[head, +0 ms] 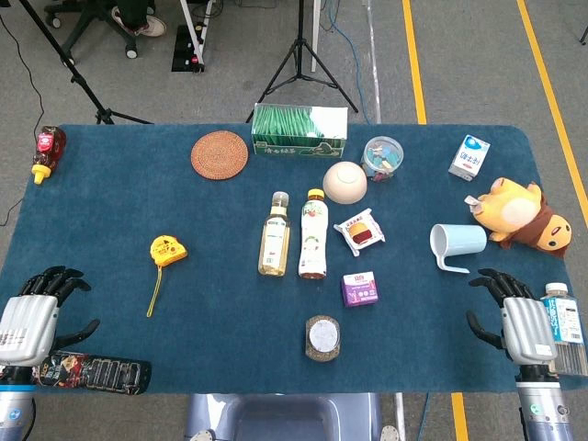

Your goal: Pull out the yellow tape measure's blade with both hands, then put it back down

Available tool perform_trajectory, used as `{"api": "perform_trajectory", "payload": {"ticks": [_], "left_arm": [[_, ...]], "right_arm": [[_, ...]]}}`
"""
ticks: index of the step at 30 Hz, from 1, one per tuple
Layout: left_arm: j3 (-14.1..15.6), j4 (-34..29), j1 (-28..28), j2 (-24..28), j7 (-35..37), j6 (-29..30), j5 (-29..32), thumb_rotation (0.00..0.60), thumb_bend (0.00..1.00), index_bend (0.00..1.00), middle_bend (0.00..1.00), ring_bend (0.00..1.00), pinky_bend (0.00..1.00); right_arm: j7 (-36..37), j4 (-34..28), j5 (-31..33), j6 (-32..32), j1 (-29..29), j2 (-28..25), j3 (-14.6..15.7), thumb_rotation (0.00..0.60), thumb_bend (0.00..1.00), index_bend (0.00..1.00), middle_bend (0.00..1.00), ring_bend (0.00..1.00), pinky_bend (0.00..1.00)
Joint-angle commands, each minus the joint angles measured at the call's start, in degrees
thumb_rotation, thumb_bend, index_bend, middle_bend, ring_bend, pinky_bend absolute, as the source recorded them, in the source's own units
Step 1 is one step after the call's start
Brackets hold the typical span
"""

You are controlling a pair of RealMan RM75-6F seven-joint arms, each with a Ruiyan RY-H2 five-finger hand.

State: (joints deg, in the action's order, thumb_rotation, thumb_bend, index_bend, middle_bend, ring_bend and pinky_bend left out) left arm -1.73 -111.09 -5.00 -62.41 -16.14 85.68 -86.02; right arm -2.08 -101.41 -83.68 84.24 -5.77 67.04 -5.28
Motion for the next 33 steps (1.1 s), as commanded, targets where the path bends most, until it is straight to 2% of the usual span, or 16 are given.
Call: {"api": "perform_trajectory", "payload": {"ticks": [1, 9, 17, 22, 33], "left_arm": [[0.0, 0.1, -0.2, 0.1, 0.8, -0.6, 0.3, 0.6, 0.14, 0.38, 0.29, 0.17, 0.24], [-0.5, 0.3, -0.1, -0.1, 0.6, 0.2, 0.7, 0.6, 0.14, 0.38, 0.29, 0.17, 0.25], [-1.7, 0.6, -1.5, 1.3, 1.8, -2.4, 3.2, 0.6, 0.14, 0.38, 0.29, 0.17, 0.26], [-2.5, 0.9, -3.1, 2.4, 1.3, -4.8, 4.9, 0.6, 0.14, 0.38, 0.29, 0.17, 0.26], [-5.2, 2.1, -8.9, 3.8, -1.7, -13.8, 14.0, 0.6, 0.14, 0.38, 0.29, 0.17, 0.26]], "right_arm": [[-0.1, 0.0, 0.1, -0.1, -0.1, 0.1, -0.1, 0.6, 0.36, 0.3, 0.22, 0.21, 0.23], [-0.1, -0.1, -0.2, 0.1, -0.1, 0.1, -0.2, 0.6, 0.36, 0.29, 0.22, 0.21, 0.23], [0.0, -0.1, 0.0, 0.5, 0.1, 0.2, -0.2, 0.6, 0.36, 0.29, 0.22, 0.21, 0.23], [-0.2, -0.2, 0.2, 0.5, 0.1, 0.2, -0.4, 0.6, 0.36, 0.29, 0.22, 0.21, 0.23], [-0.8, -0.5, 0.7, 0.0, -0.1, 0.0, -0.6, 0.6, 0.36, 0.28, 0.22, 0.21, 0.23]]}}
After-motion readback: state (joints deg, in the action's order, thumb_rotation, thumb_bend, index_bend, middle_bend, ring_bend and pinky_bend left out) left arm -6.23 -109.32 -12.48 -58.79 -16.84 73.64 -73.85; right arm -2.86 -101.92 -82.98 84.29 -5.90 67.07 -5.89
